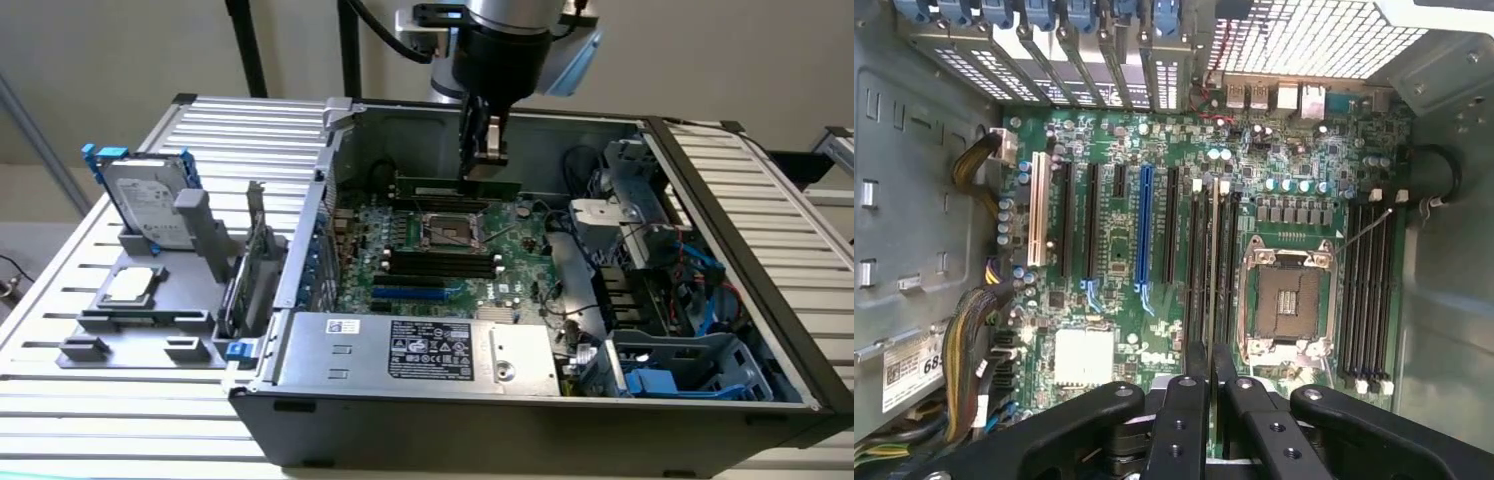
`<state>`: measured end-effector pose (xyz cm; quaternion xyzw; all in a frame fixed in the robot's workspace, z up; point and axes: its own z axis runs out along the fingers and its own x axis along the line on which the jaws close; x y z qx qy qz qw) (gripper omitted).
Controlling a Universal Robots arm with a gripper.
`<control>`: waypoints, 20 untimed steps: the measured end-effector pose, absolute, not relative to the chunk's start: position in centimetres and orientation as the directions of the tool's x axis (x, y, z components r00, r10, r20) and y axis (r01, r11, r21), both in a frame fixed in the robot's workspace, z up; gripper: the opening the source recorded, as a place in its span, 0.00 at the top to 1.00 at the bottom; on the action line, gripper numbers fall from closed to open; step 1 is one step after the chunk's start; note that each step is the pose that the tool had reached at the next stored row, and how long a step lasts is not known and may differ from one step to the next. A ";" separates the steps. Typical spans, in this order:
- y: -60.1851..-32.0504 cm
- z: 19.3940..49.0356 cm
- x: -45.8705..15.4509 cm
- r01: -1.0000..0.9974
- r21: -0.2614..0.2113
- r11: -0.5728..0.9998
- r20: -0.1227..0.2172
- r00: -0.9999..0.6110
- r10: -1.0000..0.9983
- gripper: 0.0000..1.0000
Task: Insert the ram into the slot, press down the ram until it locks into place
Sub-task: 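Insert the ram into the slot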
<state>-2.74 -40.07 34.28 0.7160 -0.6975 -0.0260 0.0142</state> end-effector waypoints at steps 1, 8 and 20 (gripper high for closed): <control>-40.1 34.1 -2.8 -0.998 0.057 -0.026 -0.017 0.025 -1.000 0.87; -40.1 32.8 -3.1 -0.998 0.057 -0.013 -0.017 0.012 -1.000 0.87; -40.2 30.6 -3.1 -0.998 0.057 -0.001 -0.017 0.000 -1.000 0.87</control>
